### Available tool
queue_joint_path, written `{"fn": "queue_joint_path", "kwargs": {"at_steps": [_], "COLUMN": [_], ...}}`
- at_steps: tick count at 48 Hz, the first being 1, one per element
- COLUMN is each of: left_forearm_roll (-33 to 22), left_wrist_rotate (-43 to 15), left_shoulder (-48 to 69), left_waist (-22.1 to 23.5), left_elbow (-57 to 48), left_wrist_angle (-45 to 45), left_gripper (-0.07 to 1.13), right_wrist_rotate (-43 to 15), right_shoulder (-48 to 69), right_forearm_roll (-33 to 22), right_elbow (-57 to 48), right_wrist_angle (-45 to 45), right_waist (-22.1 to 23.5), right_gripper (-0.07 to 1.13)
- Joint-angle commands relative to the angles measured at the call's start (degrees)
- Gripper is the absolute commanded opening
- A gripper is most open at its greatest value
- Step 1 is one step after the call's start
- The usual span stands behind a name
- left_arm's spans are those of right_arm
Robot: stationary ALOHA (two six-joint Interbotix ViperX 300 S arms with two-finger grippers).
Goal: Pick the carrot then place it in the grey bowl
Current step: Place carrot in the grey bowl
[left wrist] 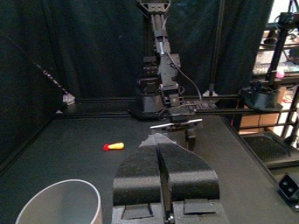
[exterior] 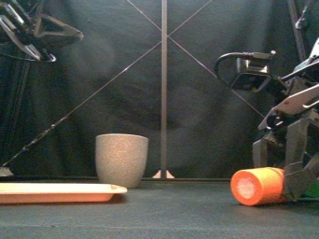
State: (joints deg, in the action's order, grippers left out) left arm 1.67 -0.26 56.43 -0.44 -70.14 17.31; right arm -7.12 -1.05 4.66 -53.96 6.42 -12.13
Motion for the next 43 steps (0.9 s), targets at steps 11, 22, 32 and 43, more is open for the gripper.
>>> {"fn": "queue_joint_path", "kwargs": {"at_steps": [11, 22, 32, 43], "left_forearm_roll": [0.1, 0.2, 0.1, 0.0], "left_wrist_rotate": [0.0, 0.0, 0.0, 0.0], "left_shoulder": [0.0, -0.1, -0.1, 0.0], "left_waist": [-0.1, -0.1, -0.1, -0.1], "left_elbow": [1.0, 1.0, 0.9, 0.9], "left_wrist_angle": [-0.2, -0.2, -0.2, -0.2], "left_gripper": [-0.01, -0.01, -0.01, -0.01], "right_wrist_rotate": [0.4, 0.3, 0.0, 0.0], "right_shoulder": [1.8, 6.8, 9.1, 5.1], "right_forearm_roll": [-0.7, -9.8, -18.4, -18.6], "right_elbow": [3.0, 9.7, 19.7, 30.7], "right_wrist_angle": [-1.4, -8.5, -13.1, -13.0], "right_waist": [2.9, 9.3, 15.4, 22.6], "right_gripper": [0.30, 0.31, 0.31, 0.31]}}
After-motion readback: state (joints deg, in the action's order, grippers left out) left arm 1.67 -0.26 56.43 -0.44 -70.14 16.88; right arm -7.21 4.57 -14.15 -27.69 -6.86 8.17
